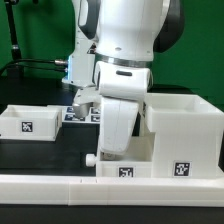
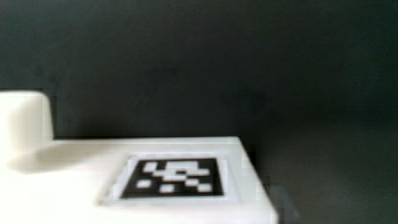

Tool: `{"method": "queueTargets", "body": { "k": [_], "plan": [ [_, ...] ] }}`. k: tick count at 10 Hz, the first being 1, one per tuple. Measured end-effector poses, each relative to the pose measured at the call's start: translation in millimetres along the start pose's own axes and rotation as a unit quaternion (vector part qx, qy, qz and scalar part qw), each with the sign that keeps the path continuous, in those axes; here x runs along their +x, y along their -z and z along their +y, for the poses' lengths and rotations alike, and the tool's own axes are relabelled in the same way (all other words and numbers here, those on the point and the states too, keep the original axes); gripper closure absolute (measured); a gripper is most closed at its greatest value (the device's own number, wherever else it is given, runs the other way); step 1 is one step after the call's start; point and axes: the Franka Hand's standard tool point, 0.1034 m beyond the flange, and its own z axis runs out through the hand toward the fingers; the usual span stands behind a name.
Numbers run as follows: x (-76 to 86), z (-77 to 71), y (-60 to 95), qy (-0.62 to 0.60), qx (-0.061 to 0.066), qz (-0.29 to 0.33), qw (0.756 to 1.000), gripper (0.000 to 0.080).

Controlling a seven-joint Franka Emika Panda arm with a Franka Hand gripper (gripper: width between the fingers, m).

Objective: Assemble drawer

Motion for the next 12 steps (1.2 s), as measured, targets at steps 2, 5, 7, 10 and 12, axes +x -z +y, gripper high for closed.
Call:
{"method": "queueTargets", "body": {
  "k": [2,5,7,10,12],
  "plan": [
    [-0.6,2.1,1.2,0.018,-0.004,-0.010,1.000,0.0755],
    [-1.8,3.2,1.5,0.012,-0.010,-0.013,1.000,0.0755],
    [-2.8,2.7,1.0,0.012,-0.009,-0.013,1.000,0.0755],
    [-9.1,4.6,17.1,0.002,0.002,-0.022,1.000,0.0371],
    [-15.4,8.7,35.0,0.003,0.008,-0.029,1.000,0.0169]
  ]
}}
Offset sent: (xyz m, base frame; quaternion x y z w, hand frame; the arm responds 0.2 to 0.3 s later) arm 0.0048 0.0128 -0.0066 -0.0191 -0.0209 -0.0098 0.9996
